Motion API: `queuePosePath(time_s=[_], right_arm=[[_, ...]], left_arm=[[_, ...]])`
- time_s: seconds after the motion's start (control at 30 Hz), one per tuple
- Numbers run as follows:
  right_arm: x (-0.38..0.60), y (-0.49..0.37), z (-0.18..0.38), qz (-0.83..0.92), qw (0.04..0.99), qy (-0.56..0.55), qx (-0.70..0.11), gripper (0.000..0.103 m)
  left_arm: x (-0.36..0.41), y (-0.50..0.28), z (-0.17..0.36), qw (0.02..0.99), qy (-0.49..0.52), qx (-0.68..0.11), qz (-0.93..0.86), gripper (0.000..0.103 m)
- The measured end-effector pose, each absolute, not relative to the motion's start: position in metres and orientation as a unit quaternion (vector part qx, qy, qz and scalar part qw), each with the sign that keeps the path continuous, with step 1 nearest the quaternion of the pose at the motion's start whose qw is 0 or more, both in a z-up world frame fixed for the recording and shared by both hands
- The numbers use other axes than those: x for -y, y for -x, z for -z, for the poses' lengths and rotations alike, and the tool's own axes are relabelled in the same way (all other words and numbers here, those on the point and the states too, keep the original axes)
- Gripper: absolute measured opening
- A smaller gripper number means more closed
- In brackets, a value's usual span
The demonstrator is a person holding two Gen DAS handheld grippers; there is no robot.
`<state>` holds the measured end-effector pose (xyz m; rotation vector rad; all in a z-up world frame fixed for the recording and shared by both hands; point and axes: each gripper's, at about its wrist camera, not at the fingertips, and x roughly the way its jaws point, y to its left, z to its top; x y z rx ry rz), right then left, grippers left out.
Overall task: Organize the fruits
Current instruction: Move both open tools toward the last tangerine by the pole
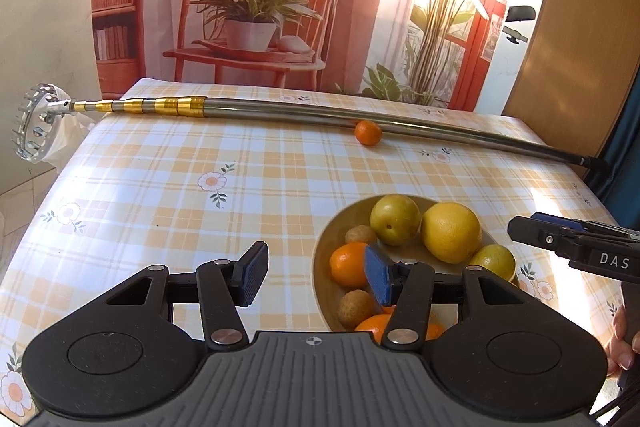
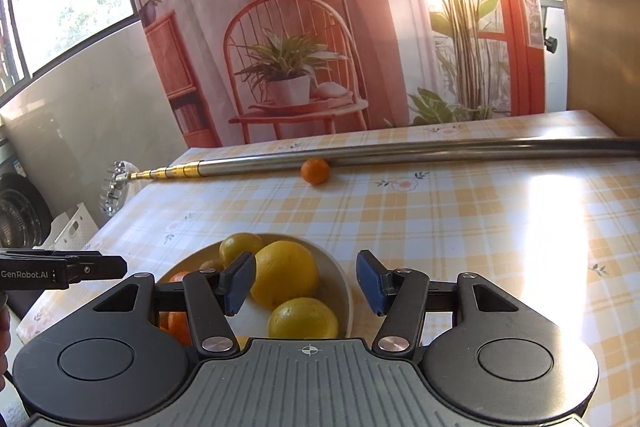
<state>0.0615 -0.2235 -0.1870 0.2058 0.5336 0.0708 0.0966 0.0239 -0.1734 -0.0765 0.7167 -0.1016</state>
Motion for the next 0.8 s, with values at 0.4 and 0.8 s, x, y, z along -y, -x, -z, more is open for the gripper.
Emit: queuePosePath(time_s=[0.4,0.8], right_arm=[[0.252,-0.119,0.163,-0.019,0.969,-0.078,-0.232,0.052],[0.260,-0.188,0.175,-0.044,0.971,-0.064,-0.226,0.052]], left_arm=[[-0.040,-0.142,0.132,0.950,0.047,-0.306,0.034,0.056],[-0.044,-0.183,0.133,0.954,0.049,-0.296,0.011,0.056]])
